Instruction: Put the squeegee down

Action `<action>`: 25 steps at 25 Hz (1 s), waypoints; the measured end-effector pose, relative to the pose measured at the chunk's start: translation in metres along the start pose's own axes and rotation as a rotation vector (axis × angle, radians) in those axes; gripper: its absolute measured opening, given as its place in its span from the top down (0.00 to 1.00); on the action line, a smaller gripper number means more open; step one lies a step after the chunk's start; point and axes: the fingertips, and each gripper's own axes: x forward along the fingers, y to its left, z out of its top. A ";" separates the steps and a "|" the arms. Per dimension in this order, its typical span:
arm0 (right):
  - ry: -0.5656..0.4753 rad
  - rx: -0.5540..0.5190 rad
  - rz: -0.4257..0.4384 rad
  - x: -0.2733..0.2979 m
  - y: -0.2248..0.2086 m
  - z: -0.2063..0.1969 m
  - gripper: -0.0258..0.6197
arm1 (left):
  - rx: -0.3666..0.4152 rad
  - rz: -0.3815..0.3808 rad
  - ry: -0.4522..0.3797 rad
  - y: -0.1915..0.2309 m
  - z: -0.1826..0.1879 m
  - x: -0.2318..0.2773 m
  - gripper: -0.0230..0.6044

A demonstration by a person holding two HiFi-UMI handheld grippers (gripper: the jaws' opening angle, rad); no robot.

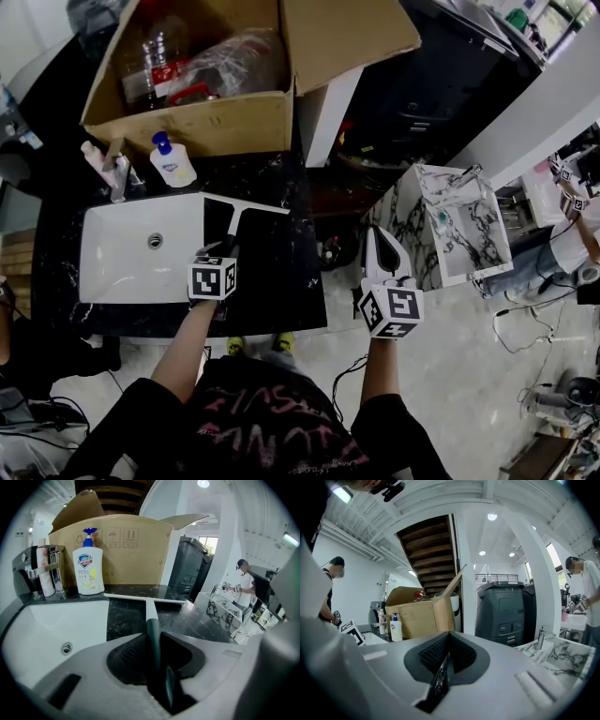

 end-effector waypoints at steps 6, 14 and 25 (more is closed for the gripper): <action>-0.003 -0.004 -0.002 0.000 0.002 0.002 0.94 | 0.010 -0.003 0.030 0.000 -0.002 0.002 0.80; -0.018 -0.001 -0.013 -0.007 0.004 0.006 0.94 | 0.048 -0.015 0.061 -0.002 -0.005 0.001 0.77; -0.035 0.003 -0.009 -0.014 0.020 0.013 0.94 | 0.071 -0.060 0.000 -0.006 0.008 -0.024 0.69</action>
